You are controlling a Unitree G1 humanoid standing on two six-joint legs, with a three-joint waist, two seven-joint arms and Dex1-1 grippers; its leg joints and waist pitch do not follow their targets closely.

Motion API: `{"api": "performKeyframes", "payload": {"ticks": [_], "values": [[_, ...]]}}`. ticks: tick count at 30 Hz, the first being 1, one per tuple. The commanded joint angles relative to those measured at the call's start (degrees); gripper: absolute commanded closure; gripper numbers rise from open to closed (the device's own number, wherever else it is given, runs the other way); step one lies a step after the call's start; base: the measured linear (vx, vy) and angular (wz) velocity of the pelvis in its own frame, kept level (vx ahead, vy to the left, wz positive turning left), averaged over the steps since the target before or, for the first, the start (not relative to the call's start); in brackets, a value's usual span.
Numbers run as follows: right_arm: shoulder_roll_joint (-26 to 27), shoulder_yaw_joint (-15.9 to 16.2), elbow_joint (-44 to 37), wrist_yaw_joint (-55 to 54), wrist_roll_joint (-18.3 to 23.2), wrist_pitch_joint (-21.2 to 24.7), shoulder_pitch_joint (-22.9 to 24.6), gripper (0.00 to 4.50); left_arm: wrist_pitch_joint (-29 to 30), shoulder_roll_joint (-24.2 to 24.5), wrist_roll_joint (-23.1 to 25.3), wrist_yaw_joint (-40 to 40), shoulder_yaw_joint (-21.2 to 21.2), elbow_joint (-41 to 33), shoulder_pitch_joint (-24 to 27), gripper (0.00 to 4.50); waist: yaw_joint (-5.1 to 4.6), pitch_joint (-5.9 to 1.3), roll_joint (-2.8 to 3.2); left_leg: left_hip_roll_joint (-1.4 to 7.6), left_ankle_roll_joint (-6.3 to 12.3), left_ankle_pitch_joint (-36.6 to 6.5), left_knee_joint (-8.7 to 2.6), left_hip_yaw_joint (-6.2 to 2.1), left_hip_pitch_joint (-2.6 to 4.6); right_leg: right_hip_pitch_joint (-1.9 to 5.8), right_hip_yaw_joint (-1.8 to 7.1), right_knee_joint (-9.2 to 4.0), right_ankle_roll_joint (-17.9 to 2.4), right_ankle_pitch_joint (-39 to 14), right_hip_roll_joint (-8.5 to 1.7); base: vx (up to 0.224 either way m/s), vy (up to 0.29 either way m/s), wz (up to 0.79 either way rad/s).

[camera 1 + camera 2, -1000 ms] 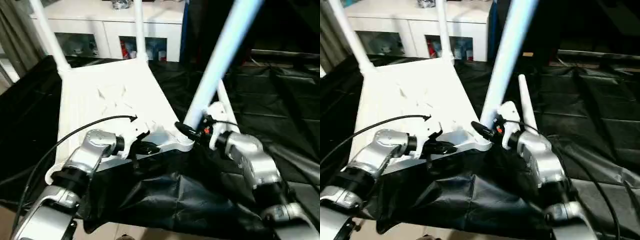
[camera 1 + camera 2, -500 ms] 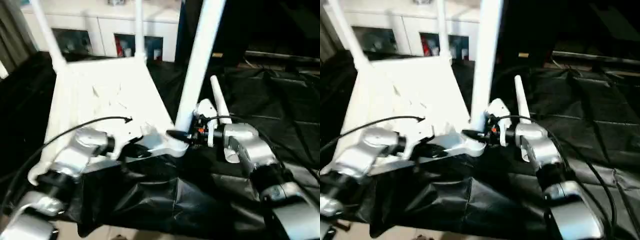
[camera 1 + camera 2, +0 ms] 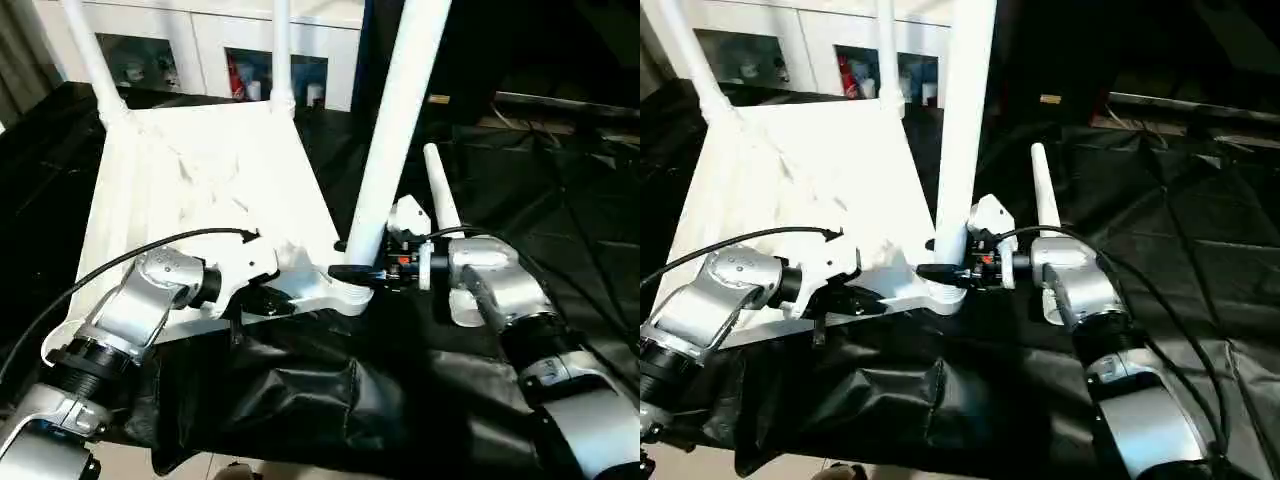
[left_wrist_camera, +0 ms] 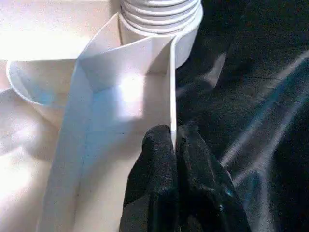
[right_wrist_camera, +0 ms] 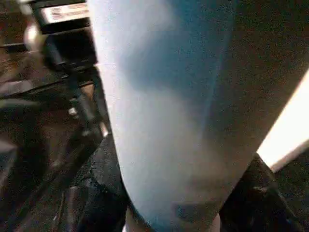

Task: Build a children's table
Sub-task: Insert table leg to table base

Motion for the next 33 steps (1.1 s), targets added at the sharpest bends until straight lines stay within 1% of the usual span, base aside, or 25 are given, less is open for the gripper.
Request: {"api": "performKeyframes", "payload": {"ticks": [1,2,3,4,5,6,7,8,9,10,11,12,13,14,18,19,21,23,24,27,28,29,30,31,33], "values": [[-0.1,0.9,9.3,-12.4,-7.0,3.8,2.7,2.59,2.8,-1.7,-0.6,2.1,1.2,-2.3,-2.6,4.50,-0.09,-1.39,0.99,0.79,-2.09,-20.6,-4.85,0.37,1.10,0.84,1.37,-4.69,-13.3,-14.3,-3.41,-0.052,-0.001,-0.07],[0.9,0.1,10.6,-16.6,-6.9,4.6,2.4,2.59,5.1,-3.0,0.2,5.0,1.6,-1.9,-3.5,4.50,-0.41,-1.19,0.82,0.74,-3.08,-23.0,-5.08,0.06,1.10,0.65,1.38,-5.17,-11.4,-20.6,-3.73,-0.052,-0.001,-0.07],[1.7,-0.5,11.6,-19.4,-6.8,5.1,2.1,2.59,7.0,-4.1,0.7,7.4,2.0,-1.5,-4.2,4.50,-0.48,-1.24,0.81,0.76,-3.15,-23.4,-5.10,-0.07,1.13,0.62,1.37,-5.28,-11.0,-21.5,-3.80,-0.055,0.003,-0.08],[3.4,-1.2,13.1,-23.2,-6.4,6.0,1.6,2.59,10.1,-6.8,1.5,12.3,3.1,-0.4,-5.6,4.50,-0.78,-1.29,0.72,0.76,-3.33,-22.8,-5.05,-0.07,0.92,0.59,1.41,-5.16,-10.8,-20.8,-3.71,0.000,0.000,0.00],[4.5,-1.6,14.4,-25.7,-6.1,6.4,1.1,2.59,12.4,-8.7,2.0,15.8,3.9,0.4,-6.6,4.50,-0.81,-1.15,0.73,0.65,-3.32,-22.4,-5.08,-0.14,0.83,0.53,1.38,-5.26,-10.7,-20.7,-3.69,0.000,0.000,0.00],[5.6,-2.0,15.5,-27.5,-5.7,7.0,0.6,2.59,14.1,-10.5,2.1,18.5,4.6,1.0,-7.3,4.50,-0.60,-1.14,0.69,0.63,-2.95,-22.9,-4.92,-0.05,1.25,0.16,1.43,-5.63,-10.4,-21.6,-3.69,0.000,0.000,0.00],[5.6,-2.0,15.5,-27.5,-5.7,7.0,0.6,2.59,14.1,-10.5,2.1,18.5,4.6,1.0,-7.3,4.50,-0.59,-1.10,0.65,0.58,-2.60,-22.7,-4.85,0.01,1.08,0.12,1.50,-5.69,-10.4,-21.3,-3.74,0.000,0.000,0.00],[9.0,-3.4,18.3,-32.2,-4.2,8.9,-0.9,2.59,16.5,-15.0,3.2,23.9,4.6,2.4,-8.4,4.50,-0.74,-1.22,1.00,0.54,-2.62,-22.0,-4.94,0.04,0.71,0.38,1.52,-5.52,-10.6,-19.9,-3.55,0.000,0.000,0.00],[9.0,-3.4,18.3,-32.2,-4.2,8.9,-0.9,2.59,16.5,-15.0,3.2,23.9,4.6,2.4,-8.4,4.50,-0.48,-1.20,0.95,0.54,-2.71,-22.1,-4.95,-0.09,0.80,0.30,1.37,-5.62,-10.4,-19.8,-3.61,0.000,0.000,0.00],[9.5,-3.6,18.6,-32.7,-4.0,9.2,-1.2,2.59,16.8,-15.7,3.4,24.6,4.5,2.6,-8.5,4.50,-0.29,-1.28,0.84,0.58,-2.36,-22.9,-4.78,0.08,1.22,-0.06,1.47,-5.79,-10.1,-19.5,-3.51,0.000,0.000,0.00],[12.7,-4.4,20.9,-36.1,-3.5,11.1,-3.0,2.59,18.5,-20.0,5.1,29.2,3.3,3.8,-9.4,4.50,-0.35,-1.39,1.15,0.58,-2.49,-22.2,-4.76,-0.05,0.91,0.25,1.45,-5.46,-10.7,-17.9,-3.57,0.000,0.000,0.00],[13.4,-4.5,21.3,-36.6,-3.5,11.5,-3.5,2.59,18.8,-20.9,5.4,30.1,2.9,4.1,-9.5,4.50,-0.33,-1.33,0.93,0.53,-2.39,-22.1,-4.87,0.02,0.87,0.26,1.32,-5.58,-10.2,-17.6,-3.32,0.000,0.000,0.00],[13.7,-4.5,21.4,-36.8,-3.5,11.6,-3.6,2.59,18.9,-21.2,5.6,30.4,2.8,4.1,-9.5,4.50,-0.28,-1.35,0.94,0.52,-2.27,-22.4,-4.81,0.10,0.96,0.13,1.38,-5.66,-10.0,-17.7,-3.34,0.000,0.000,0.00],[14.3,-5.2,21.8,-37.4,-3.1,12.1,-4.2,2.59,18.9,-21.7,5.8,31.4,2.7,5.0,-9.8,4.50,-0.20,-1.52,1.04,0.48,-2.14,-22.5,-4.77,0.06,0.90,0.21,1.40,-5.65,-9.7,-18.0,-3.43,0.000,0.000,0.00],[15.0,-5.8,22.3,-37.6,-2.8,12.5,-4.8,2.59,18.9,-22.2,6.1,32.3,2.7,5.8,-10.0,4.50,-0.05,-1.65,1.01,0.50,-1.98,-22.2,-4.83,0.04,0.73,0.25,1.38,-5.73,-9.2,-17.1,-3.41,0.000,0.000,0.00],[15.3,-6.1,22.7,-37.6,-3.1,12.5,-5.2,2.59,19.2,-22.1,5.9,32.6,2.7,5.8,-10.2,4.50,0.08,-1.75,1.27,0.53,-2.04,-22.4,-4.83,0.05,0.80,0.18,1.38,-5.72,-9.2,-17.0,-3.39,0.000,0.000,0.00],[15.5,-6.5,23.1,-37.8,-3.3,12.5,-5.5,2.59,19.4,-21.8,5.8,32.8,3.0,6.1,-10.5,4.50,0.07,-1.75,1.11,0.51,-2.25,-23.1,-4.93,0.01,0.74,0.20,1.33,-5.78,-9.0,-17.8,-3.38,0.000,0.000,0.00],[15.6,-6.7,23.4,-38.0,-3.5,12.5,-5.7,2.59,19.5,-21.9,6.0,33.0,3.3,6.2,-10.6,4.50,0.04,-1.72,1.22,0.53,-2.54,-24.4,-4.99,-0.04,0.85,-0.04,1.37,-5.99,-8.6,-19.5,-3.46,0.000,0.000,0.00],[15.7,-7.1,23.6,-38.1,-3.8,12.5,-5.8,2.59,19.5,-22.0,6.1,33.1,3.6,6.3,-10.6,4.50,0.08,-1.81,1.28,0.54,-2.57,-24.5,-4.98,-0.09,0.86,0.00,1.38,-5.96,-8.5,-19.7,-3.48,0.000,0.000,0.00],[15.7,-7.2,23.9,-38.2,-4.9,11.7,-6.0,2.59,19.5,-21.8,6.2,33.0,3.9,6.1,-10.5,4.50,0.10,-1.81,1.28,0.53,-2.64,-24.9,-5.04,-0.10,0.83,-0.11,1.40,-6.12,-8.3,-20.5,-3.52,0.000,0.000,0.00],[15.6,-7.1,23.9,-38.3,-5.2,11.3,-6.1,2.59,19.5,-21.7,6.2,32.9,3.9,6.1,-10.5,4.50,0.14,-1.80,1.52,0.56,-2.74,-24.9,-5.06,-0.15,0.83,-0.13,1.41,-6.10,-8.3,-20.5,-3.57,0.000,0.000,0.00],[15.5,-7.0,23.9,-37.8,-5.5,10.5,-6.3,2.59,18.9,-21.5,6.1,32.7,4.0,6.3,-10.7,4.50,0.07,-1.82,1.50,0.55,-2.87,-25.0,-5.07,-0.14,0.81,-0.16,1.40,-6.14,-8.3,-20.3,-3.49,0.000,0.000,0.00],[15.6,-7.0,23.9,-37.6,-5.5,10.5,-6.3,2.59,18.9,-21.4,6.1,32.7,4.0,6.3,-10.7,4.50,0.05,-1.82,1.45,0.53,-2.86,-25.0,-5.08,-0.15,0.78,-0.14,1.39,-6.10,-8.3,-20.3,-3.46,0.000,0.000,0.00],[15.6,-7.3,23.7,-37.4,-5.2,10.2,-6.4,2.59,18.6,-21.4,6.0,32.6,4.0,6.4,-10.8,4.50,0.05,-1.89,1.59,0.54,-2.87,-25.1,-5.07,-0.14,0.86,-0.17,1.41,-6.13,-8.3,-20.3,-3.48,0.000,0.000,0.00],[15.6,-8.4,23.4,-37.1,-4.3,10.0,-6.7,2.59,18.0,-21.2,5.8,32.2,4.1,6.5,-10.8,4.50,0.06,-2.05,1.45,0.57,-2.73,-24.8,-5.02,-0.09,0.85,-0.12,1.44,-6.10,-8.3,-20.0,-3.49,0.000,0.000,0.00]]}}
